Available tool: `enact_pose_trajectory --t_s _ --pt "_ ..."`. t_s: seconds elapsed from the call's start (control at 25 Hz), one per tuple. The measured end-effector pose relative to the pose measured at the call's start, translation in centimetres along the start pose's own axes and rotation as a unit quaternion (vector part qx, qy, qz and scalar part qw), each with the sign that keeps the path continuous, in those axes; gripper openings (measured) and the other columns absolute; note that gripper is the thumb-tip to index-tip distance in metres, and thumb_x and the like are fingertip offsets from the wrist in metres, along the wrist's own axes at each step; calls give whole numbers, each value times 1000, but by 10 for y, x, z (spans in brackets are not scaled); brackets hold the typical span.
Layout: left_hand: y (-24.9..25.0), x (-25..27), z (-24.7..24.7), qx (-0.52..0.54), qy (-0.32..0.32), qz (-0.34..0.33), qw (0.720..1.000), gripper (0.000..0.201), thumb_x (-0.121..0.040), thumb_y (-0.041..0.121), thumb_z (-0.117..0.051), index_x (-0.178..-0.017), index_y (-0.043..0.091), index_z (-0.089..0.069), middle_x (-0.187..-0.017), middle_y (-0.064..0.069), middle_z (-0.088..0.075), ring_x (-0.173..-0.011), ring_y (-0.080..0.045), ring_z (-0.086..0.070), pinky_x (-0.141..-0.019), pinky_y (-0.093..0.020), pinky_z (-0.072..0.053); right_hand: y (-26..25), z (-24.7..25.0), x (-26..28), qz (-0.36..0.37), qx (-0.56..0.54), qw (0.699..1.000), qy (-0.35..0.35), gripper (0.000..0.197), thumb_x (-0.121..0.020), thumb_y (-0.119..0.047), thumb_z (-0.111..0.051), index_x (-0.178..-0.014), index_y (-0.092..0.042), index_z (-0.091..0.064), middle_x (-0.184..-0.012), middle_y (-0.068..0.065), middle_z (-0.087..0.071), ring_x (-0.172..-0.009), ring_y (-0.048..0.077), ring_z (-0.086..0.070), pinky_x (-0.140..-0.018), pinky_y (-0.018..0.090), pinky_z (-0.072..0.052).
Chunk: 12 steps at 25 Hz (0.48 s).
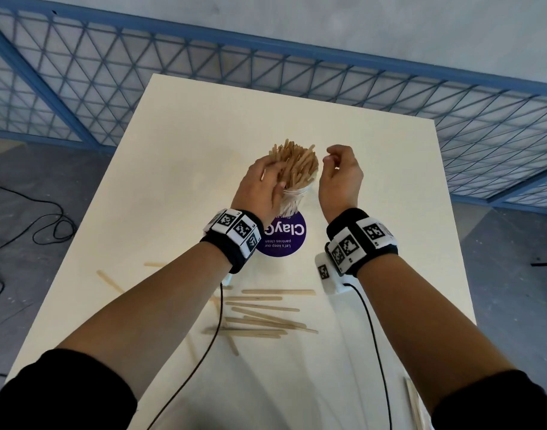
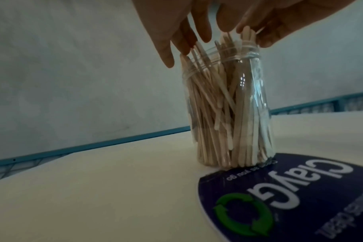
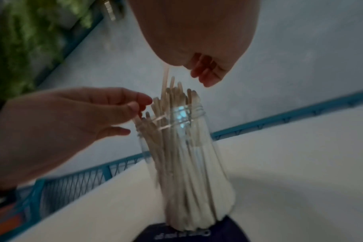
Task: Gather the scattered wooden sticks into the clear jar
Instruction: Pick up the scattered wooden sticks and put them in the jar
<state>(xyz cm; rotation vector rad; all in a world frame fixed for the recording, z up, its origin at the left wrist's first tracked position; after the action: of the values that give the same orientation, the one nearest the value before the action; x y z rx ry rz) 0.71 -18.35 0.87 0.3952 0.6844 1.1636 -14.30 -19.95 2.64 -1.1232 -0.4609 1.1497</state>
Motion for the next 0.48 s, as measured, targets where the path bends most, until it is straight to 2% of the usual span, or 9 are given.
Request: enact_pose_trajectory --t_s 0.04,0.12,0.28,0.4,0.48 --pt "0 0 1 20 1 26 999 37 -92 14 -46 -124 0 -55 -131 -20 -49 -117 -32 -53 -97 -26 -39 1 0 0 -37 -21 999 4 19 -90 0 -45 -105 2 -58 -88 7 -60 -77 15 -50 -69 16 -46" --pt "0 -1 2 49 -10 62 997 33 -92 8 -48 -124 2 -56 -129 -17 -52 -114 -28 -55 -93 -18 -36 -1 -1 -1 -52 -45 998 -4 16 -89 -1 -49 -101 0 -60 -79 -1 -56 -72 13 -50 -60 5 -40" --pt "-3 -10 4 94 30 72 993 26 -88 -1 -49 -106 2 -68 -106 -19 -64 -97 -30 -63 -85 -17 -41 -11 -2 -2 23 -26 997 -63 22 -91 -9 -51 -111 -7 -61 -92 -2 -60 -73 -4 -53 -65 0 -41" --pt "-2 -20 6 127 52 77 988 24 -85 -4 -53 -101 0 -70 -98 -20 -68 -89 -28 -66 -82 -20 -48 -14 -7 -3 47 -43 996 -66 17 -89 -8 -56 -101 -5 -67 -90 3 -67 -73 -14 -56 -71 0 -41" --pt "3 -29 8 151 65 72 984 24 -84 -4 -54 -103 0 -69 -100 -18 -69 -87 -17 -63 -80 -6 -46 -16 -10 -6 48 -45 996 -61 14 -86 -4 -57 -92 -3 -70 -90 12 -71 -72 -14 -57 -71 1 -41"
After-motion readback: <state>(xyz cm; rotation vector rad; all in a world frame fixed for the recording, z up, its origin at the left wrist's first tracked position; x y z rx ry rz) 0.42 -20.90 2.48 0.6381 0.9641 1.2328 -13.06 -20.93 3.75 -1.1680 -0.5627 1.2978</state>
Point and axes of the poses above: each hand's wrist, its own x-axis away from the middle knuckle, its own z-axis out of the back of the hand, y = z × x, the point moved 2 cm from there along -x, towards the middle knuckle
